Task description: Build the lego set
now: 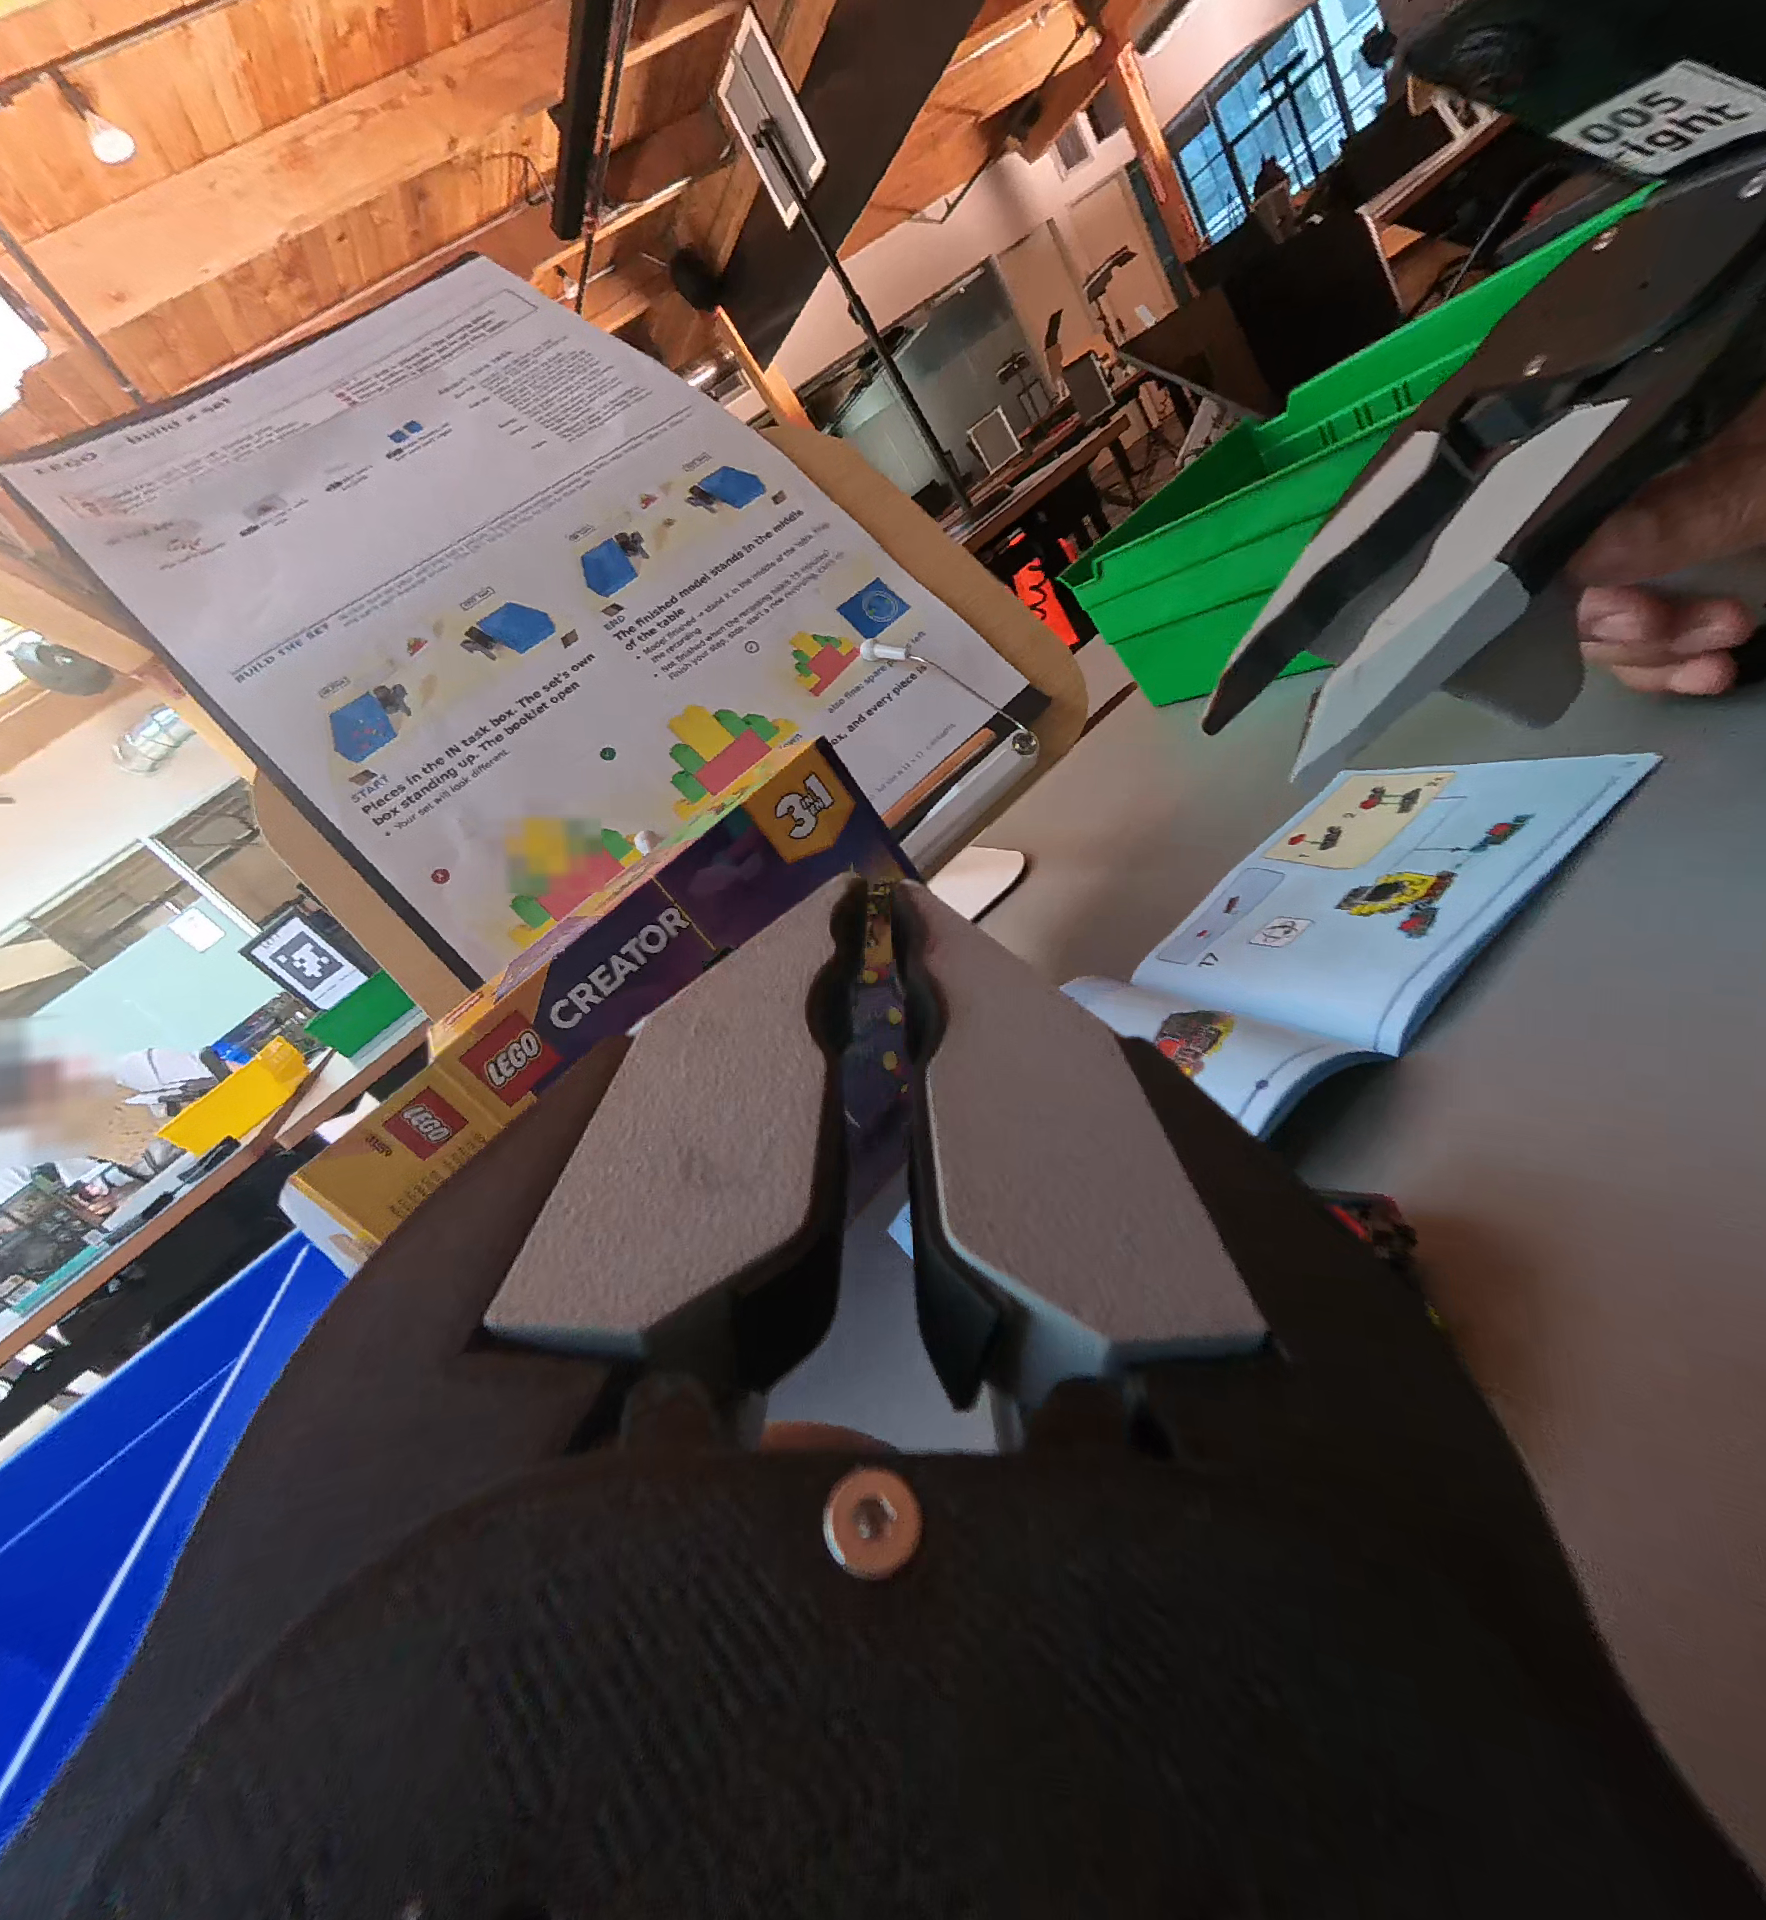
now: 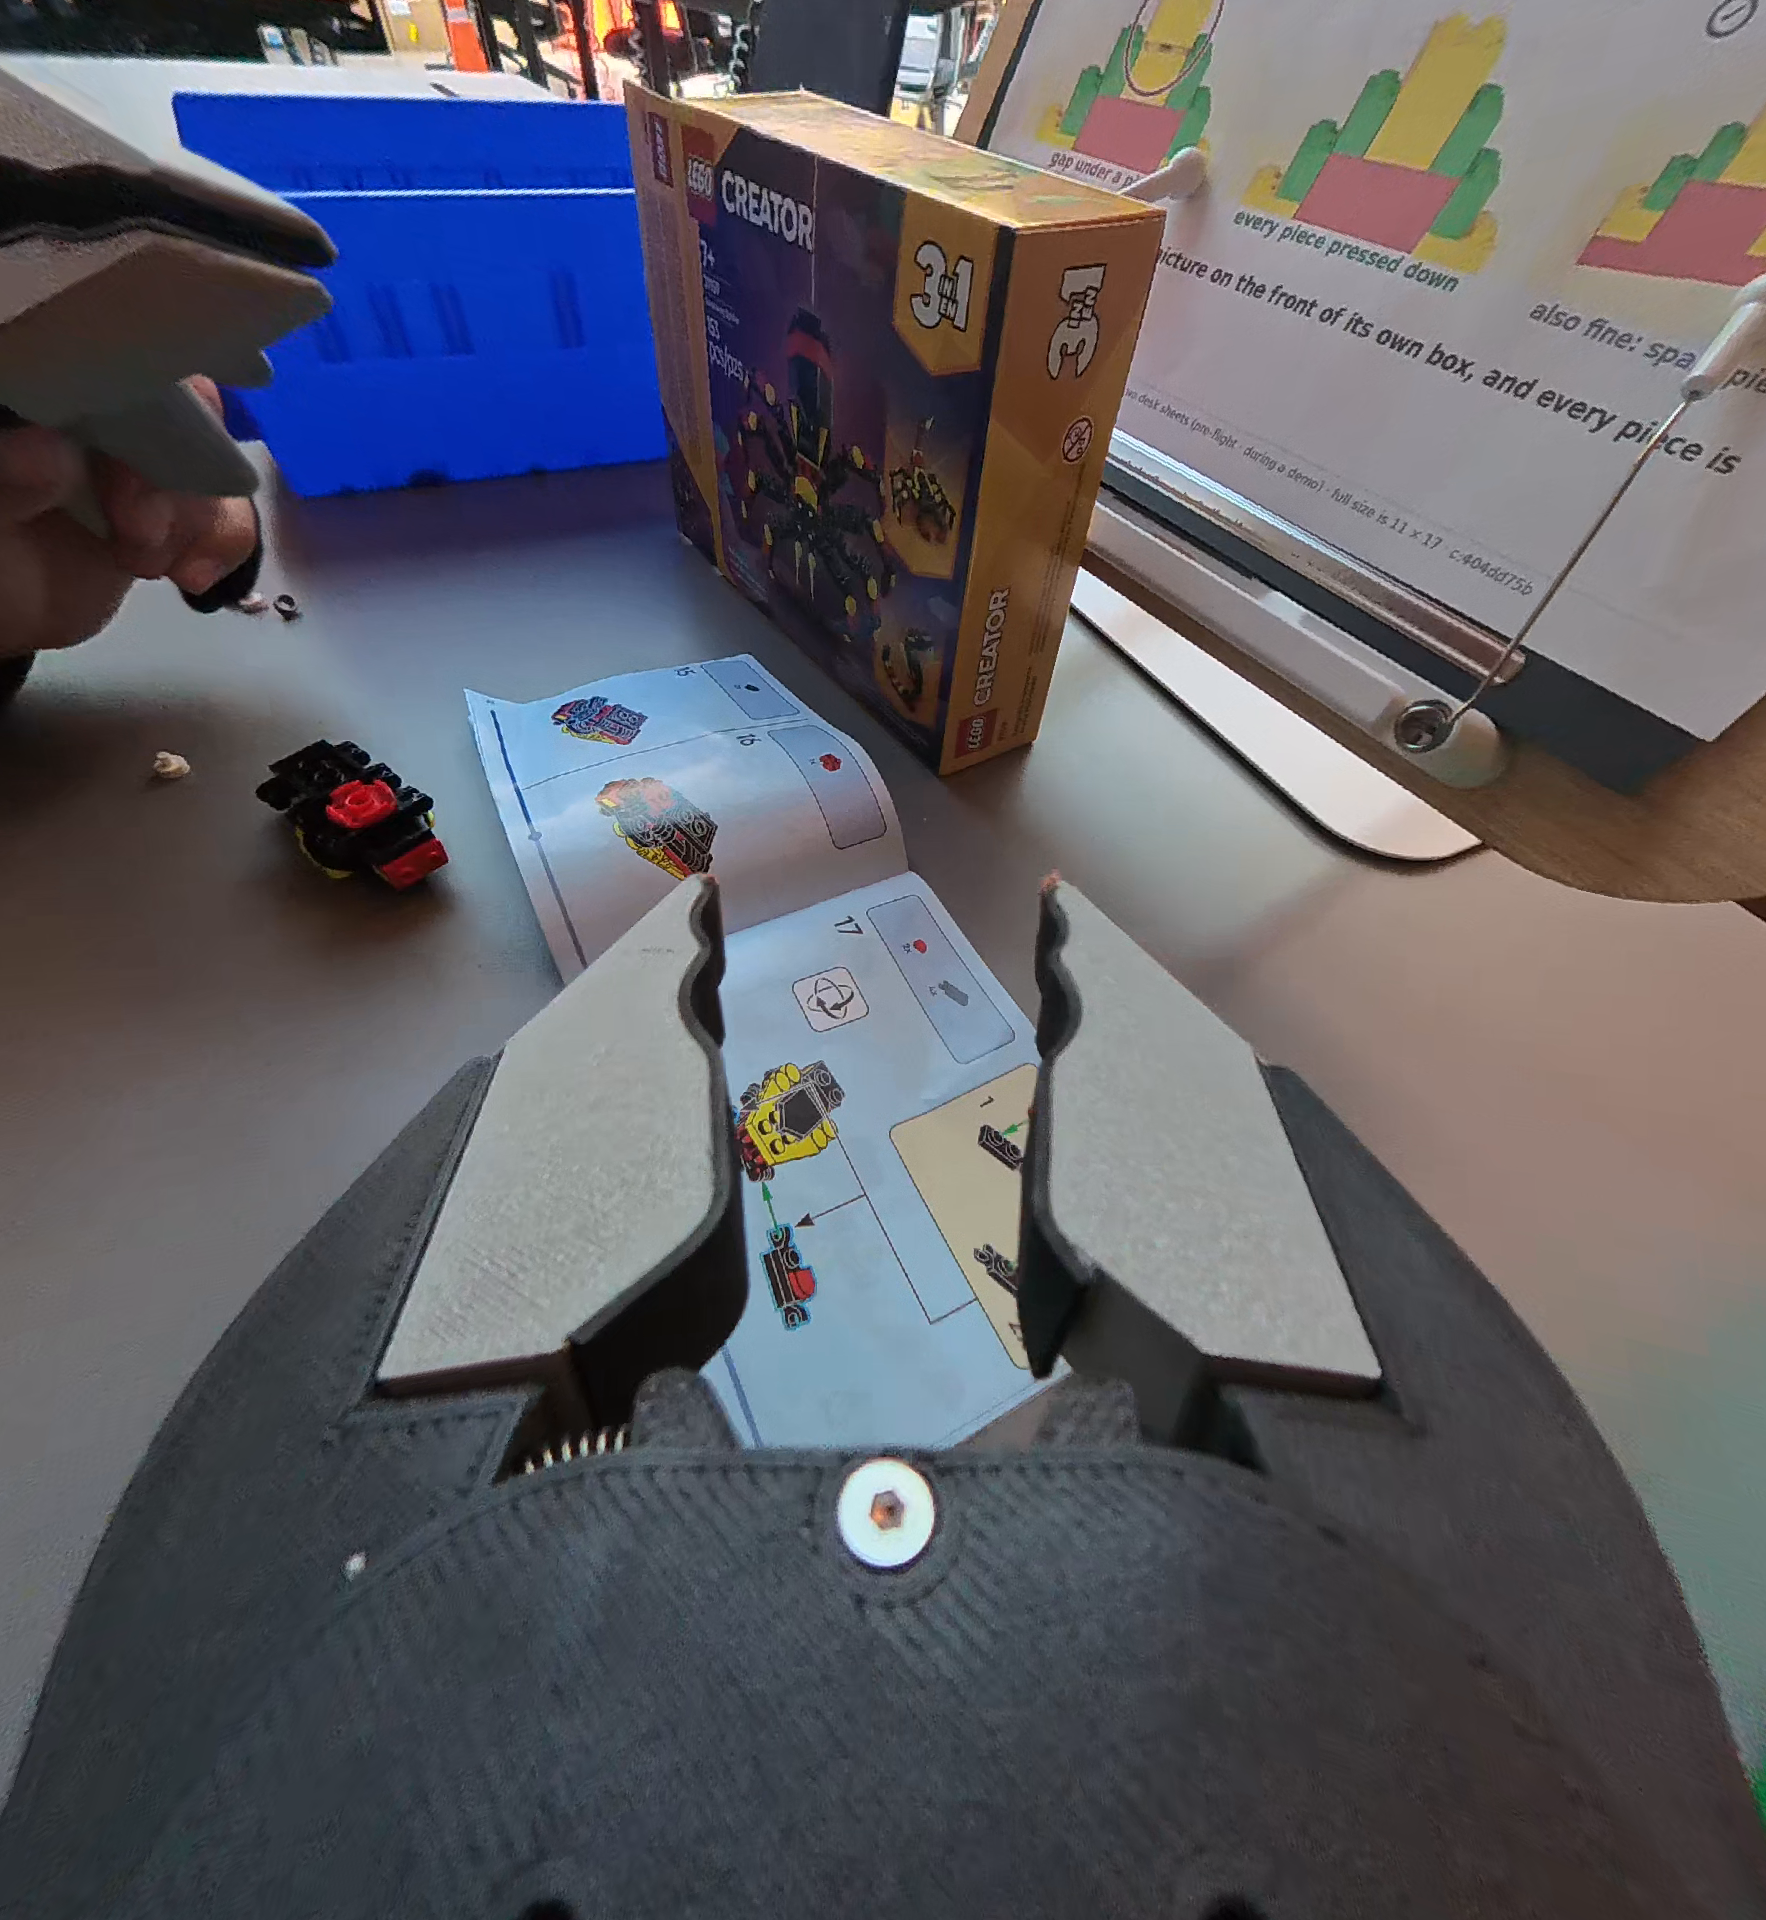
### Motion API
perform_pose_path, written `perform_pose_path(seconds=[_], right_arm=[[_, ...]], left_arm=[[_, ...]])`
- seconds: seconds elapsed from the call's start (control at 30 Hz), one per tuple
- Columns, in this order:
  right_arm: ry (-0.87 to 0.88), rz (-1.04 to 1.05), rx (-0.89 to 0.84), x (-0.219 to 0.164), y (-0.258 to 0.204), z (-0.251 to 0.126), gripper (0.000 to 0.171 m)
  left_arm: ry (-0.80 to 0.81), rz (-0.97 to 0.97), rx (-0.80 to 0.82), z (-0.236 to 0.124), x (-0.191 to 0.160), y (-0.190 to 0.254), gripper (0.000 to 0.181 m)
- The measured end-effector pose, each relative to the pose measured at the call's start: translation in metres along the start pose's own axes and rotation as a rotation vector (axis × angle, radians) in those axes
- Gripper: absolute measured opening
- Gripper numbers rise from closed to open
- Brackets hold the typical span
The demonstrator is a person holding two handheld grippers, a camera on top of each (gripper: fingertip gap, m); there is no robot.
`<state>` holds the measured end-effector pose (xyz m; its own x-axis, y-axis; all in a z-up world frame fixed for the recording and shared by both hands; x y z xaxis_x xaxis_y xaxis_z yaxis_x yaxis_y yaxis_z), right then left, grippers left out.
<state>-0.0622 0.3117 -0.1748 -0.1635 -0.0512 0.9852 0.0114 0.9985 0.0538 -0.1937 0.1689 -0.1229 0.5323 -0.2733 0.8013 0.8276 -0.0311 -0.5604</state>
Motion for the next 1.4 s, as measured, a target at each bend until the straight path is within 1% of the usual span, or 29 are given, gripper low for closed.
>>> perform_pose_path(seconds=[0.07,0.2,0.3,0.37,0.4,0.47,0.5,0.6,0.73,0.83,1.0,1.4], right_arm=[[0.003,0.004,0.001,0.001,0.001,0.001,0.058],[-0.04,0.026,0.015,-0.004,0.001,0.005,0.062],[-0.051,0.009,0.018,-0.004,0.0,0.008,0.061],[-0.052,0.001,0.013,-0.004,0.0,0.01,0.058],[-0.057,0.001,0.006,-0.005,0.001,0.01,0.058],[-0.062,0.006,-0.007,-0.005,0.002,0.01,0.057],[-0.057,0.011,-0.009,-0.005,0.003,0.01,0.057],[-0.025,0.047,-0.021,-0.002,0.008,0.008,0.057],[0.08,0.105,-0.058,0.008,0.018,-0.001,0.054],[0.149,0.109,-0.081,0.016,0.022,-0.009,0.05],[0.159,0.078,-0.1,0.017,0.019,-0.01,0.047],[0.192,0.089,-0.137,0.021,0.024,-0.018,0.041]], left_arm=[[0.005,-0.019,-0.001,0.003,-0.003,-0.004,0.0],[0.018,-0.001,-0.056,0.008,-0.009,-0.008,0.0],[0.052,-0.006,-0.073,0.012,-0.005,-0.009,0.0],[0.048,-0.056,-0.086,0.012,-0.002,-0.007,0.0],[0.027,-0.085,-0.061,0.011,-0.002,-0.01,0.001],[-0.023,-0.151,0.002,0.008,-0.006,-0.018,0.012],[-0.037,-0.187,0.003,0.007,-0.008,-0.02,0.015],[-0.061,-0.233,-0.021,0.006,-0.013,-0.021,0.015],[-0.077,-0.328,-0.06,0.008,-0.019,-0.015,0.016],[-0.087,-0.374,-0.082,0.009,-0.022,-0.009,0.016],[-0.073,-0.371,-0.069,0.008,-0.019,-0.011,0.016],[-0.069,-0.359,-0.058,0.006,-0.017,-0.009,0.015]])
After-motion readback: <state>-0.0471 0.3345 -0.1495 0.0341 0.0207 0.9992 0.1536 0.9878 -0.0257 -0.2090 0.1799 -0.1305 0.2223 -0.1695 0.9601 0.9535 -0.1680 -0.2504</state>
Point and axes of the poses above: each gripper's, where its closed fingertips meet, z out along the fingers, x out of its top, y = z × x across the jaws, the point moved 4 cm from there along -z, back along the fingers, and after that the axes turned 9 degrees about y, right-handed, at the moved point
